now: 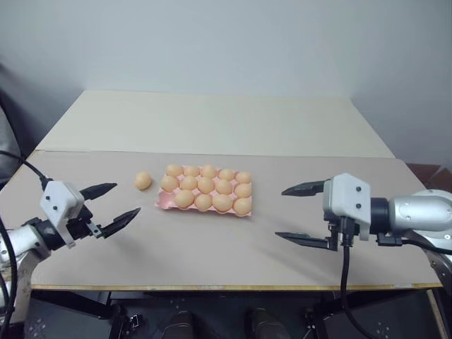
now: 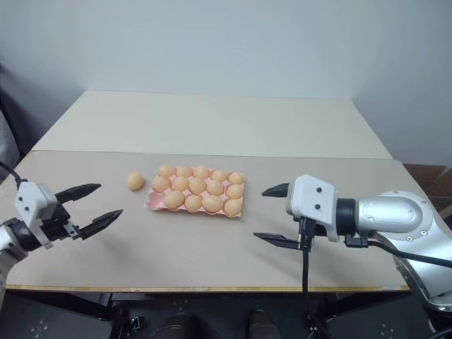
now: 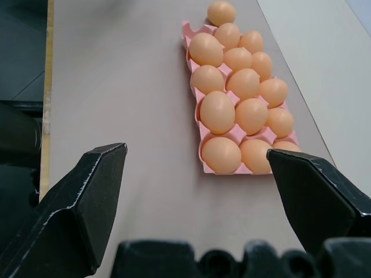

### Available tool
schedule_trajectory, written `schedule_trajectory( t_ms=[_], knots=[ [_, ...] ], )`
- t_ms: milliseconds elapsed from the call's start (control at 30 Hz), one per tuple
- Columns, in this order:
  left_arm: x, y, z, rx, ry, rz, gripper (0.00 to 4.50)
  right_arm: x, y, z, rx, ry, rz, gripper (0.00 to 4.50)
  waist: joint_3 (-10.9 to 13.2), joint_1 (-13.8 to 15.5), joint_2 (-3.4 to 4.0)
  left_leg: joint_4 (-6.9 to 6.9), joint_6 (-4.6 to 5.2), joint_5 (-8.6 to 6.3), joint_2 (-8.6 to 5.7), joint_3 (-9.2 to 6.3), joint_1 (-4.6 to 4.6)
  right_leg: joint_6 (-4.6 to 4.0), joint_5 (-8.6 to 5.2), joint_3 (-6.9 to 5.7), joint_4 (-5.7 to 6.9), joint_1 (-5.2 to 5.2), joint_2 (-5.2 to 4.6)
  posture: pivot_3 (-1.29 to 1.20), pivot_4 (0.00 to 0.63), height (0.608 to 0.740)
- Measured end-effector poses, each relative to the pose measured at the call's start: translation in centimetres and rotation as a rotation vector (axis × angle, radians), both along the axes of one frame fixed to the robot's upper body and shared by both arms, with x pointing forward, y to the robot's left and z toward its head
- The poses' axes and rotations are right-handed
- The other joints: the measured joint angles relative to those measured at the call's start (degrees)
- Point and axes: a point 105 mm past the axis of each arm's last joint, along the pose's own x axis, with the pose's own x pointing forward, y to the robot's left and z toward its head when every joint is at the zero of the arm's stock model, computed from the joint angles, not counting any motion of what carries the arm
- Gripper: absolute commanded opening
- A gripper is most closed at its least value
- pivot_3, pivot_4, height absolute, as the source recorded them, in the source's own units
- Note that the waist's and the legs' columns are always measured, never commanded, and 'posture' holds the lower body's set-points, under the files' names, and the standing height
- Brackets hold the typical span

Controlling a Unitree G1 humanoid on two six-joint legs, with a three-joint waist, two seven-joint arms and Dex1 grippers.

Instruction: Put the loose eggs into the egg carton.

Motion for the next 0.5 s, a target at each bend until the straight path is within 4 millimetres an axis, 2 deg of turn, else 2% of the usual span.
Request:
schedule_trajectory(
  t_ms=[300, 500],
  knots=[
    [0.1, 0.3, 0.3, -0.007, -0.007, 0.042, 4.46, 0.1, 0.1, -0.1, 0.0, 0.007, 0.014, 4.5, 0.0, -0.03, 0.0, -0.01, 0.0, 0.0, 0.0, 0.04, 0.0, 0.0, 0.0, 0.01, 0.0, -0.01, 0.0, 0.0, 0.15, 0.74],
    [3.9, 2.1, 2.3, -0.067, -0.107, 0.214, 4.46, 0.1, 0.2, 0.1, 0.005, -0.005, 0.012, 4.5, 0.0, 0.7, 0.0, 0.0, 0.0, 0.01, -0.02, 0.03, 0.01, 0.0, 0.02, 0.01, 0.01, 0.03, 0.01, 0.0, 0.15, 0.74]
  ],
)
